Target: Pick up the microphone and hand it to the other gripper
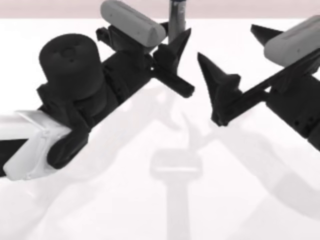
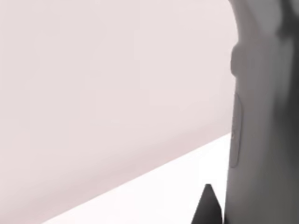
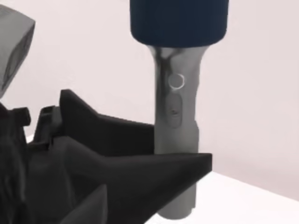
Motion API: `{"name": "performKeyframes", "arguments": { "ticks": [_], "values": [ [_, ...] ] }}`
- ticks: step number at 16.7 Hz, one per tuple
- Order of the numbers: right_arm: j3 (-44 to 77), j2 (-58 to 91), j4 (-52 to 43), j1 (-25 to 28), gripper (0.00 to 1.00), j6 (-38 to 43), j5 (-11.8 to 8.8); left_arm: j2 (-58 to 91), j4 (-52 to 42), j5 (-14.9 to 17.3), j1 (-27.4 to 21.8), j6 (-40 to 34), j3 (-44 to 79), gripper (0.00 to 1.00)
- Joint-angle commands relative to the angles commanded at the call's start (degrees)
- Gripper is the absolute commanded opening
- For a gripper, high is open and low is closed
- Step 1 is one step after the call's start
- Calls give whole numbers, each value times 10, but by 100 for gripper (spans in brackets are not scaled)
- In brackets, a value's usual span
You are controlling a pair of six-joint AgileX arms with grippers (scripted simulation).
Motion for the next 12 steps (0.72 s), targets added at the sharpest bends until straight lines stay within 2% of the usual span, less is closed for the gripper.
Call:
{"name": "performKeyframes", "arguments": {
  "ticks": [3,8,12],
  "values": [
    [23,36,21,24,100,0,3,0,0,0,0,0,0,0],
    [23,37,21,23,100,0,2,0,0,0,0,0,0,0],
    [83,104,34,21,100,1,0,0,0,0,0,0,0,0]
  ]
}}
